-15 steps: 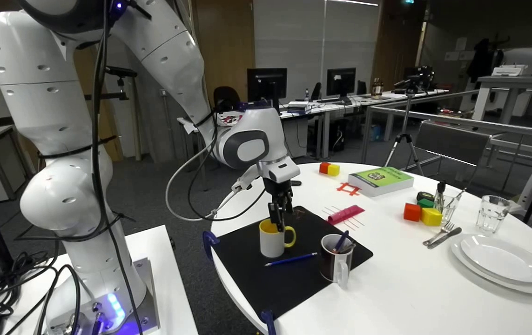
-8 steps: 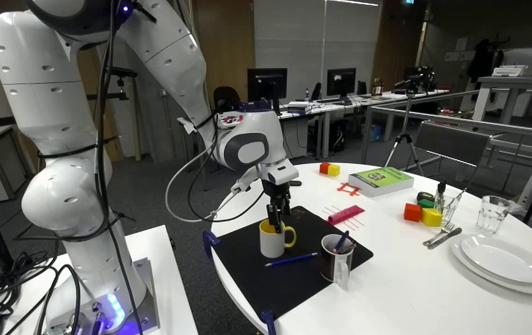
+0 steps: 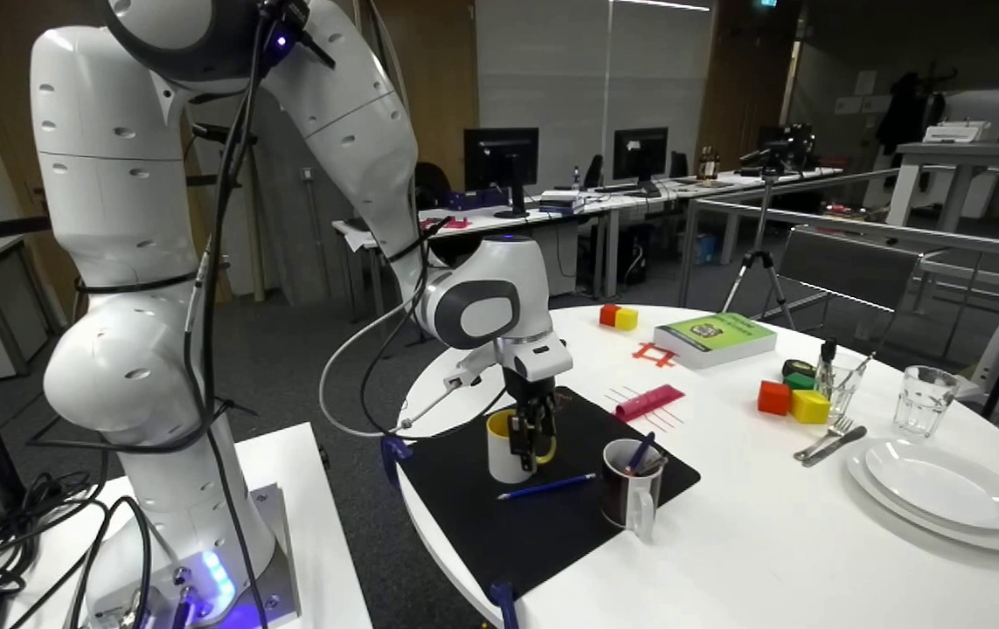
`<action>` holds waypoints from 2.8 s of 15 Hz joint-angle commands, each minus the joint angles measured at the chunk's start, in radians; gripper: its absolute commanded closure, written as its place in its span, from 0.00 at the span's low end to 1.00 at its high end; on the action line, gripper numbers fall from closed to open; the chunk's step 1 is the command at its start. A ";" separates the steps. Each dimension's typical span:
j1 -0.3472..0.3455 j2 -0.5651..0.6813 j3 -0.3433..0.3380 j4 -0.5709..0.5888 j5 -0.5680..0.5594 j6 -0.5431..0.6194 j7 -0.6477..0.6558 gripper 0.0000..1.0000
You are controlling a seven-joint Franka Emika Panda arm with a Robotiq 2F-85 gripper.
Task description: Put the pencil into the white cup
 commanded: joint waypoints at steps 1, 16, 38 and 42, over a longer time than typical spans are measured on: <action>0.049 0.065 -0.052 0.042 0.018 0.060 0.025 0.00; 0.211 0.250 -0.176 0.158 0.114 0.084 0.036 0.00; 0.211 0.277 -0.149 0.147 0.262 0.106 -0.040 0.00; 0.198 0.287 -0.138 0.156 0.268 0.099 -0.056 0.00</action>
